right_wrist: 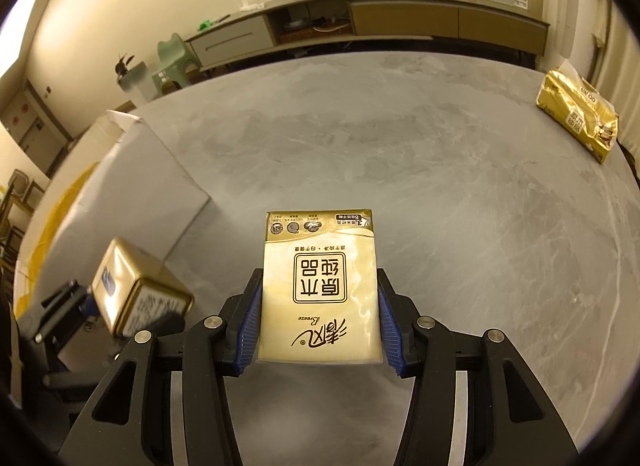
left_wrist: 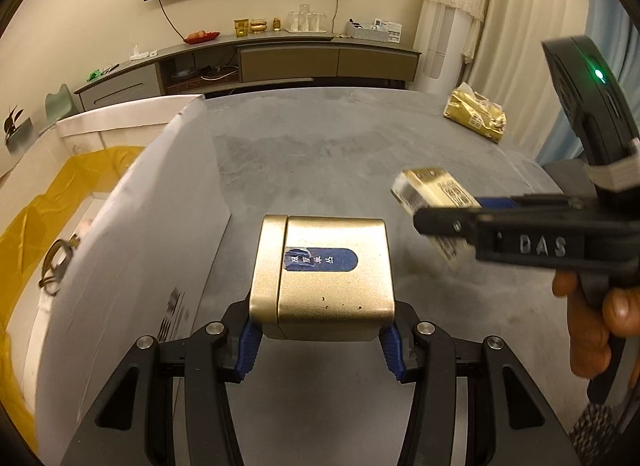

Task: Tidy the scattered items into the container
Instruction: 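Lift the gold tin and tissue pack and carry them over the box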

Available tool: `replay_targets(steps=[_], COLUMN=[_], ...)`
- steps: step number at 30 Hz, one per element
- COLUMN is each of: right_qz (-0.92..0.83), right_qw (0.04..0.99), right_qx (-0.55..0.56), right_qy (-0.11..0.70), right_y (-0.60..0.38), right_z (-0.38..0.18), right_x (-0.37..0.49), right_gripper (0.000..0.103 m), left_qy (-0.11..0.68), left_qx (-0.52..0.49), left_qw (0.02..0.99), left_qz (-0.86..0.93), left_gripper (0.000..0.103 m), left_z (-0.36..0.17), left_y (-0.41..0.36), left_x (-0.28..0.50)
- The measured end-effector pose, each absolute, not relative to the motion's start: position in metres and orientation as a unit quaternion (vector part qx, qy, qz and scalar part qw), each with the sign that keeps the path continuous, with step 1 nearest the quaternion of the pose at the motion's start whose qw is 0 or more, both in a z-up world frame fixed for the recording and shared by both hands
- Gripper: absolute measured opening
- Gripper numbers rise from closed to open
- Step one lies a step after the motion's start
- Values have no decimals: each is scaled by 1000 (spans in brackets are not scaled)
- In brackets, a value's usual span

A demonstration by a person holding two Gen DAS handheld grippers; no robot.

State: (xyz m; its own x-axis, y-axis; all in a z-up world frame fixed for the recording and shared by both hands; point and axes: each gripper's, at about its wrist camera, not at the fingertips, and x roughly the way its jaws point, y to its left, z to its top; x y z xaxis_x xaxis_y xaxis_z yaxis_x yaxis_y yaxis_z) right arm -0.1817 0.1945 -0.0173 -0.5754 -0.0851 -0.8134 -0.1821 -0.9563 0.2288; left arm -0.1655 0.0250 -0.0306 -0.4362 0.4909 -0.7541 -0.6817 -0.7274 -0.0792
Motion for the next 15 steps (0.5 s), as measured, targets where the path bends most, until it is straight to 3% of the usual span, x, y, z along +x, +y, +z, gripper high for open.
replay_targets(steps=[15], right_qz=[887], right_qw=[5], right_qx=[-436], right_qy=[150], right_y=[153], right_z=[7], right_x=[-156], right_gripper=[54], left_qy=[110], left_qx=[-380], left_qw=[336], left_qz=[855], left_gripper=[51], left_z=[7], left_y=[-30], left_x=[-136])
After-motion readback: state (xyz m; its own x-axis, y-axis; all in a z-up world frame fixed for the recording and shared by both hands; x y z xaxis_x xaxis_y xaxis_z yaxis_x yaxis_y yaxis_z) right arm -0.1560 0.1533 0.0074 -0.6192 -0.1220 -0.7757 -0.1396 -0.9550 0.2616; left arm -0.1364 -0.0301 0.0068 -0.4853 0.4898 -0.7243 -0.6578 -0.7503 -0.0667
